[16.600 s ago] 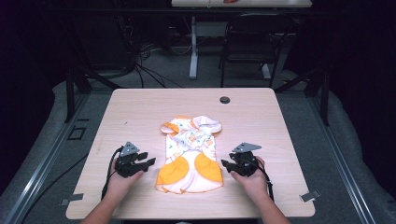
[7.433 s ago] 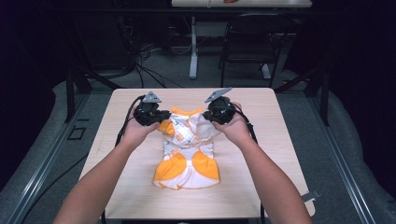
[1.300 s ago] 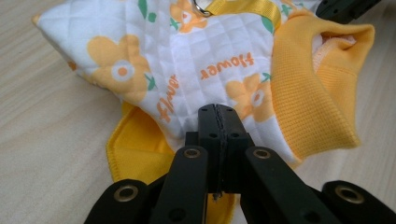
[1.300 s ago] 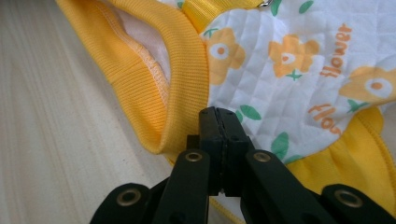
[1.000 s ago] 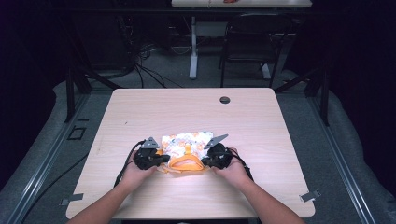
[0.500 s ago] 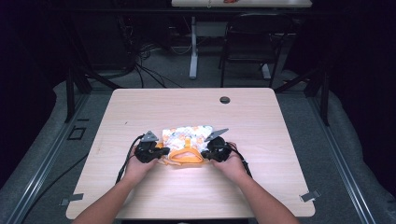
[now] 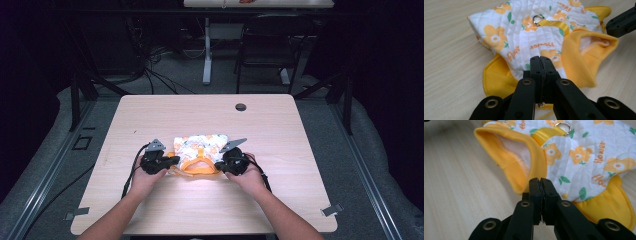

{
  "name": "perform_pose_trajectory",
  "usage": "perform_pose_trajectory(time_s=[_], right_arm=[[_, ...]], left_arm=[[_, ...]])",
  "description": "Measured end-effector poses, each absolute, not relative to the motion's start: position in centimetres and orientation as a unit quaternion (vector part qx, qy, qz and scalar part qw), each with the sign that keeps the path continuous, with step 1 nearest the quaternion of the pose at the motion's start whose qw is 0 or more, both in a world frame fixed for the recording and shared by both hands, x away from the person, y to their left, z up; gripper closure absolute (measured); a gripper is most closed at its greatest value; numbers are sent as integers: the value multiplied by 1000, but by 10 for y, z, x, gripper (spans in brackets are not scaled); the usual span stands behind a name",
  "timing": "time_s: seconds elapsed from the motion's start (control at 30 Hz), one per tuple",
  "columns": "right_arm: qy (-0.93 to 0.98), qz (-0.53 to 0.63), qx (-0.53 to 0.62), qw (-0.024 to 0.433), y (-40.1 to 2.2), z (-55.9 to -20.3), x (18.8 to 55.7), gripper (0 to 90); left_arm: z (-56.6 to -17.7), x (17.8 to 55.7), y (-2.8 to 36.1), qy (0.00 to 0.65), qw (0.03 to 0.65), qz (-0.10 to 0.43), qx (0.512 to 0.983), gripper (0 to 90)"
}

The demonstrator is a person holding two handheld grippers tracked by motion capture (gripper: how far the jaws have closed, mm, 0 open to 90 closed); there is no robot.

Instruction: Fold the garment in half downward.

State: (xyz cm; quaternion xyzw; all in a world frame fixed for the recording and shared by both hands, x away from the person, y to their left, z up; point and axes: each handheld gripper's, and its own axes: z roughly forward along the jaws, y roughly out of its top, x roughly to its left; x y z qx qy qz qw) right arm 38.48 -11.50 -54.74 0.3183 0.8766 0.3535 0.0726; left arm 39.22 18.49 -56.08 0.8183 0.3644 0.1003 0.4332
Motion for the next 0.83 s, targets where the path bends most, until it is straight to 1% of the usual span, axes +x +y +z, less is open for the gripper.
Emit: perform_pose_trajectory(time_s=[0.13, 0.43, 0.67, 0.83], right_arm=[[878, 361, 306, 75, -118, -541, 369, 859], [878, 375, 289, 71, -124, -534, 340, 864], [880, 377, 279, 80, -127, -537, 318, 858], [872, 388, 286, 88, -132, -543, 310, 836]], left_arm=[[-551, 379, 188, 353, 437, 101, 821, 876], [-545, 350, 197, 337, 440, 87, 827, 874], [-548, 331, 205, 335, 442, 87, 828, 866], [-553, 320, 211, 333, 435, 93, 832, 841]])
